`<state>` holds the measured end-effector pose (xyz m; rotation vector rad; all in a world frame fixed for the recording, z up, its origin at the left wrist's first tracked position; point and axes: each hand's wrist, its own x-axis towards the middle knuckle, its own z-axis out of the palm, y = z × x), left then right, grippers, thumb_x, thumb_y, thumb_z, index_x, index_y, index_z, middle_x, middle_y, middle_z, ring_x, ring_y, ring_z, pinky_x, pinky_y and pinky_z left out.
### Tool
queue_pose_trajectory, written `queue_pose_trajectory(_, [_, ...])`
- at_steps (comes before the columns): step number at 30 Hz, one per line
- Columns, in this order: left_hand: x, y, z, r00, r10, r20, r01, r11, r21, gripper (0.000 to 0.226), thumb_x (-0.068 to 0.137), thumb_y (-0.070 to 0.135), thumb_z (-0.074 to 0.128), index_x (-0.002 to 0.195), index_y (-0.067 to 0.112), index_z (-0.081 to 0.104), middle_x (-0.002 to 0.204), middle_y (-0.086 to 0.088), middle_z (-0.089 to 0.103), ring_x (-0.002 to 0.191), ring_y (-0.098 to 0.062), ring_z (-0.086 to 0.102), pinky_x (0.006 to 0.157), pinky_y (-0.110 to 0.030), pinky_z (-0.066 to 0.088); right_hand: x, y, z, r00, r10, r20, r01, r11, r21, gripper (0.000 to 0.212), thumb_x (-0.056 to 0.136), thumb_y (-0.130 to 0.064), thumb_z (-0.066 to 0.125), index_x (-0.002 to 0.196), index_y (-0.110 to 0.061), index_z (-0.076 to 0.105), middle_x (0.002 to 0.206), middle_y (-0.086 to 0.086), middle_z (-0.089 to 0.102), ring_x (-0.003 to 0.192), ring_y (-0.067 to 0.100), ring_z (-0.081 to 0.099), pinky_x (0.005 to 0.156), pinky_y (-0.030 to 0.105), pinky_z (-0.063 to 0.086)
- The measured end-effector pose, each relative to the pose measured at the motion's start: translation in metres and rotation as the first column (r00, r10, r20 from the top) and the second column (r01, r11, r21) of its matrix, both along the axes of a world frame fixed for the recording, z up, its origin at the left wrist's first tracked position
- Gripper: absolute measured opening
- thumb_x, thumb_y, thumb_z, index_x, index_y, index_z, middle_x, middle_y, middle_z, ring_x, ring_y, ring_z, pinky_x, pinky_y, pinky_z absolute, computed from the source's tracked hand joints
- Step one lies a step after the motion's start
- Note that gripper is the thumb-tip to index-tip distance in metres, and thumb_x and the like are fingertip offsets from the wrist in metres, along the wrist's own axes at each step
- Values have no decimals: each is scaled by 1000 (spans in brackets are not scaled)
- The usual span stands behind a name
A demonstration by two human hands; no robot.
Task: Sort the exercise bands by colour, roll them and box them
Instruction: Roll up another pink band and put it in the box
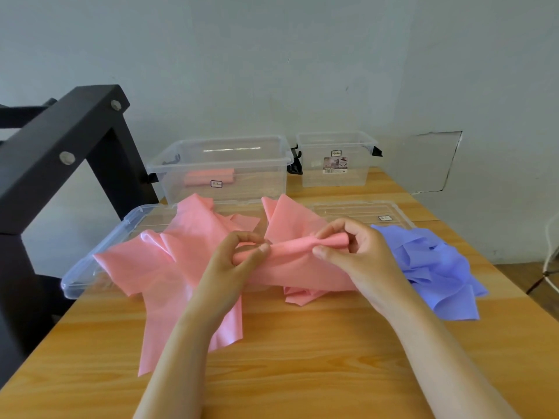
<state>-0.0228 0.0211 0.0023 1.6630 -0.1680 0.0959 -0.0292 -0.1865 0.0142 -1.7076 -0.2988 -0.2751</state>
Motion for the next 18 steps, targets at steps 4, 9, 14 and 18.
queue_pose_trajectory(4, [-3, -2, 6, 999, -18, 34, 23, 988, -155, 26, 81, -3, 69, 102, 5, 57, 103, -16, 70, 76, -16, 69, 59, -21, 55, 2, -1, -2, 999, 31, -17, -30, 999, 26, 27, 79, 1, 74, 87, -24, 66, 95, -9, 72, 92, 8, 66, 79, 25, 48])
queue_pose_trajectory(9, [-2, 0, 6, 997, 7, 79, 8, 984, -181, 27, 78, -6, 70, 99, 4, 57, 107, -21, 67, 81, -15, 69, 60, -24, 56, 2, -1, -5, 998, 4, -57, -3, 1000, 25, 15, 81, -18, 77, 86, -30, 69, 83, -16, 69, 80, 2, 63, 69, 15, 46])
queue_pose_trajectory(14, [0, -5, 1, 999, -14, 45, 14, 1000, -12, 16, 86, 8, 69, 101, 11, 62, 104, -4, 69, 81, 1, 66, 59, -13, 50, 0, 0, -1, 1000, 10, 3, -10, 1000, 20, 23, 80, -4, 74, 79, -26, 68, 90, -12, 72, 91, 3, 66, 77, 19, 47])
queue_pose_trajectory(18, [-1, -4, 5, 997, -22, 74, 29, 994, -101, 20, 80, -4, 71, 94, 6, 60, 95, -12, 66, 74, -8, 67, 59, -19, 54, 1, -2, -1, 1000, 24, -19, -23, 999, 40, 23, 81, -3, 73, 84, -24, 67, 99, -10, 73, 98, 5, 65, 83, 25, 45])
